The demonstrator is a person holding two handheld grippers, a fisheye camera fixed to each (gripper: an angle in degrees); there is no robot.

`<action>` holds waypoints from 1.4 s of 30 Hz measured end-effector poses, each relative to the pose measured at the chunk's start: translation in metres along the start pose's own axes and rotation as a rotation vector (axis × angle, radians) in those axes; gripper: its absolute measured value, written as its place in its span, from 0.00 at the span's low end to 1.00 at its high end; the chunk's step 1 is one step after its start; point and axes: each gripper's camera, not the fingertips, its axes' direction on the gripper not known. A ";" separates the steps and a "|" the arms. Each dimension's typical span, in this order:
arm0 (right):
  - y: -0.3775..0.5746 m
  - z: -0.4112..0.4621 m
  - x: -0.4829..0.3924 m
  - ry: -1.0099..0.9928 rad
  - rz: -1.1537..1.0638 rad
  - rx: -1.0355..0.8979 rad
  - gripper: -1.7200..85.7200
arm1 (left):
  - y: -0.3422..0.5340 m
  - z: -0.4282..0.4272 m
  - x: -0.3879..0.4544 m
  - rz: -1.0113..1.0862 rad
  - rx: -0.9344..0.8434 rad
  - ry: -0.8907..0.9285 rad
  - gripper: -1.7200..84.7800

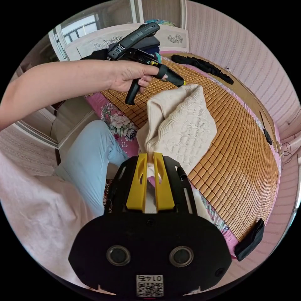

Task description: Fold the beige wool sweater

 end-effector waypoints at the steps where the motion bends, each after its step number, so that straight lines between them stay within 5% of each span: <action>1: -0.010 0.017 -0.007 -0.028 -0.038 -0.060 0.06 | 0.008 -0.001 -0.014 -0.043 -0.006 -0.001 0.07; 5: -0.022 0.030 -0.013 -0.030 -0.070 -0.107 0.09 | 0.067 -0.002 -0.081 -0.247 -0.093 0.055 0.08; 13: -0.036 0.009 0.067 0.007 0.177 -0.057 0.11 | 0.127 0.003 -0.088 -0.192 -0.088 0.090 0.09; 23: -0.137 0.046 0.071 -0.150 0.109 -0.114 0.20 | 0.146 0.041 -0.100 -0.202 -0.153 0.068 0.05; 27: -0.160 0.087 0.052 0.083 0.107 -0.242 0.12 | 0.148 0.042 -0.096 -0.156 -0.127 0.034 0.02; 33: -0.173 0.043 0.036 0.011 0.081 -0.121 0.06 | 0.152 0.043 -0.100 -0.176 -0.125 0.148 0.01; 42: -0.186 0.114 0.036 -0.024 0.000 -0.253 0.08 | 0.173 0.038 -0.138 -0.316 -0.153 0.195 0.02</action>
